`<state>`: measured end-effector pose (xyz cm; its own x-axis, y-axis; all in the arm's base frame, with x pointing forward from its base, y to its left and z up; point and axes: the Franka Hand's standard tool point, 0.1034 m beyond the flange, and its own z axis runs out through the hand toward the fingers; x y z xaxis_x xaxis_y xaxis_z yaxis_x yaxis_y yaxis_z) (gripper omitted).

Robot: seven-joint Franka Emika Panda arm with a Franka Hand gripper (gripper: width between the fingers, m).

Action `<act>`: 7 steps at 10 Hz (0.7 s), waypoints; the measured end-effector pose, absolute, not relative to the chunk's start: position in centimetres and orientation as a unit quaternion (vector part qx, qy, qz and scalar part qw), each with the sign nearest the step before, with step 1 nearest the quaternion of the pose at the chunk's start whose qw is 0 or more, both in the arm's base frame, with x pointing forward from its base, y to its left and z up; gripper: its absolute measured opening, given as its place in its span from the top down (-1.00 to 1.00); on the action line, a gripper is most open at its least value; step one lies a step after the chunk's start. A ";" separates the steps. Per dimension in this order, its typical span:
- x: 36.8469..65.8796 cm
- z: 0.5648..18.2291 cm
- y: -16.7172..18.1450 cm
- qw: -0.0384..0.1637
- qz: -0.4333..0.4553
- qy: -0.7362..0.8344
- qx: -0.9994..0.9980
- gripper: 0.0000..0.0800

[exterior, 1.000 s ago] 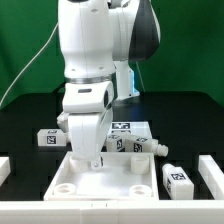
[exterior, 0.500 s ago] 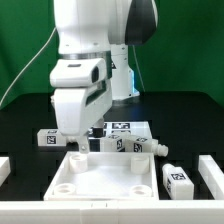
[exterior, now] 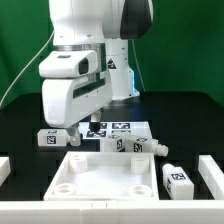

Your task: Assemble one leg

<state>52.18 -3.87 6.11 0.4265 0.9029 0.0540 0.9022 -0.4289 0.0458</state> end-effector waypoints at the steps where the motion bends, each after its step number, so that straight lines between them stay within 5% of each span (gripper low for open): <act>1: 52.2 6.1 -3.9 0.004 0.035 0.510 0.860 -0.62; 7: 51.7 5.7 -3.6 -0.011 0.050 0.223 0.973 -0.62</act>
Offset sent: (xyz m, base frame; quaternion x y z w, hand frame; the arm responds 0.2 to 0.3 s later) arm -0.0129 -0.0158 0.0034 -0.0425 -0.0383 0.4029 0.9135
